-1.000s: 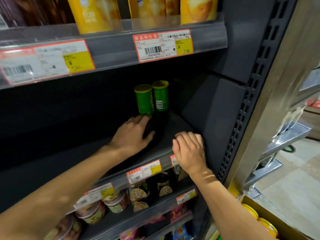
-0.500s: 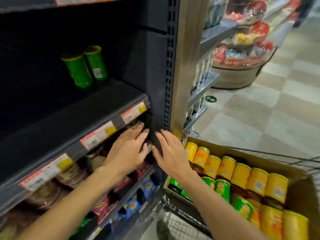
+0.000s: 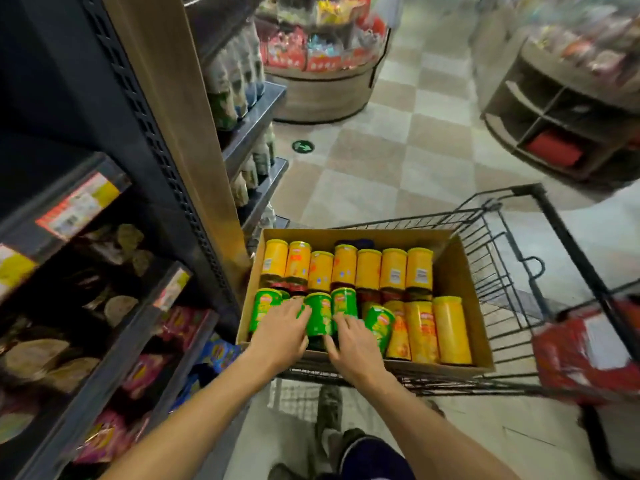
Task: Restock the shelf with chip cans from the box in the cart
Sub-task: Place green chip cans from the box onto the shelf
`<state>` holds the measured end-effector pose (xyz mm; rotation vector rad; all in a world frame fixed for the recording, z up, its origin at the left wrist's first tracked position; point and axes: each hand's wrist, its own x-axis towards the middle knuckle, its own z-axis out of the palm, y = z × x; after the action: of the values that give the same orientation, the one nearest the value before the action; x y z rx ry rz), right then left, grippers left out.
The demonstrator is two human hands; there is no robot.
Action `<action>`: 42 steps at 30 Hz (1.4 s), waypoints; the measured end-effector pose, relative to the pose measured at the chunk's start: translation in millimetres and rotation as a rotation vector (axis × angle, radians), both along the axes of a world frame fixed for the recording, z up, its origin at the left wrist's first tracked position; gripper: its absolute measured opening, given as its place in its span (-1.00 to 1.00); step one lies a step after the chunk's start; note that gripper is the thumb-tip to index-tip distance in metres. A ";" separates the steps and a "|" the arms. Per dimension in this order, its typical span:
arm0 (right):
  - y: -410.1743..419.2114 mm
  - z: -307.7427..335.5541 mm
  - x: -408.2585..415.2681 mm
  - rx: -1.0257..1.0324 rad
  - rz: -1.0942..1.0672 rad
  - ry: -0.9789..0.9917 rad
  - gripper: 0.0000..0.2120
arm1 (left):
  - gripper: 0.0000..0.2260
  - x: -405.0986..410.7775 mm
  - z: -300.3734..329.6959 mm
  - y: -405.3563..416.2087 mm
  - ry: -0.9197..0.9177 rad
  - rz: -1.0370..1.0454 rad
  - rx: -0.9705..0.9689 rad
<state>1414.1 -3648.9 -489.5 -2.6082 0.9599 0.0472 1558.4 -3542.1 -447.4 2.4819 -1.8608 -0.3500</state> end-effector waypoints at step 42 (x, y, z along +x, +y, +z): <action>-184.8 -56.3 -61.0 0.791 -0.629 0.012 -0.16 | 0.07 -44.8 -128.1 -190.7 0.718 0.522 0.415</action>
<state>1353.0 -3833.7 -545.7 -1.5334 1.3720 0.2272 1513.5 -3732.8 -575.4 2.4295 -0.8981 -1.4604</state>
